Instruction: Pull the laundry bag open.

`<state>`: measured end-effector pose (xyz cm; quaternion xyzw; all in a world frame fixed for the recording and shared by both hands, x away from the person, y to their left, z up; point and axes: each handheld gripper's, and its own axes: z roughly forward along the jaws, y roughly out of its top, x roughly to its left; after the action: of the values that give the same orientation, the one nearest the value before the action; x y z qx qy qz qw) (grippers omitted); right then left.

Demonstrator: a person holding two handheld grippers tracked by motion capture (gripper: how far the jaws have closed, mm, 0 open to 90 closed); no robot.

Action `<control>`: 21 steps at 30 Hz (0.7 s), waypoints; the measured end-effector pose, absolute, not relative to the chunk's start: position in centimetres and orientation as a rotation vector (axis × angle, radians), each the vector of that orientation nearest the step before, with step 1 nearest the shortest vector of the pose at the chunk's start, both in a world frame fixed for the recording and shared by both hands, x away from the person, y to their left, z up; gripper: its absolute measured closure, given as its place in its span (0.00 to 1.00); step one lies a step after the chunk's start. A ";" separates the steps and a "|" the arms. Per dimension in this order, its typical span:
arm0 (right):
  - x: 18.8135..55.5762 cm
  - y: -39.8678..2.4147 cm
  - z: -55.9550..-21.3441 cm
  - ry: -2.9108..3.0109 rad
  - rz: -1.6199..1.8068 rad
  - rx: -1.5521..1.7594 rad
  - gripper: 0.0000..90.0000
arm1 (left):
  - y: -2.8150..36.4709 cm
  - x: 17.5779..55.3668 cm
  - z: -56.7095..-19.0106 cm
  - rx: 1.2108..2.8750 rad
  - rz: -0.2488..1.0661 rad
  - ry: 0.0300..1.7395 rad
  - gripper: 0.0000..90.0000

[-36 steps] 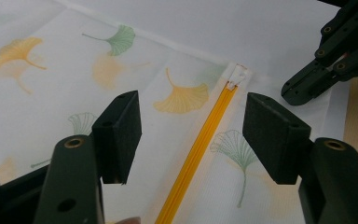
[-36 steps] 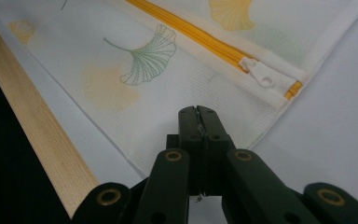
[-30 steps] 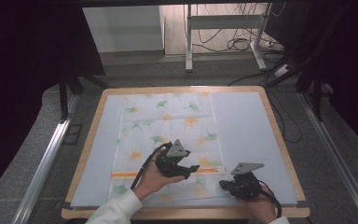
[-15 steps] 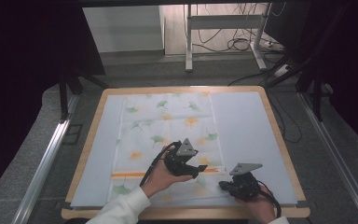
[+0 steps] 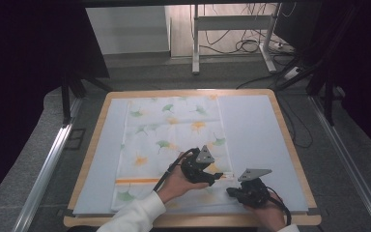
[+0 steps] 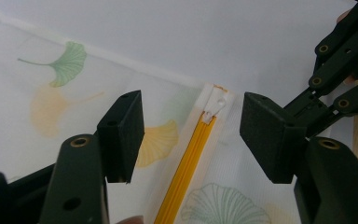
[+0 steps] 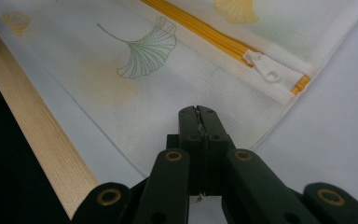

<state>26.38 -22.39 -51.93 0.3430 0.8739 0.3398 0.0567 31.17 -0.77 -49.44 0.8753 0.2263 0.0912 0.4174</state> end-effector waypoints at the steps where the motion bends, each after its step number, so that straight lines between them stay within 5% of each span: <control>1: 26.4 -22.4 -51.9 2.651 1.031 1.039 0.99 | -1.0 31.2 -49.6 2.190 0.222 0.571 0.45; 21: 26.5 -22.5 -51.9 2.662 1.040 1.050 0.99 | -4.2 32.1 -51.0 2.283 0.211 0.504 0.59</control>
<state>26.53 -22.53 -51.94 0.3444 0.8732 0.3413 0.0486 32.05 -4.17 -50.98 0.8969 0.1978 0.0828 0.3868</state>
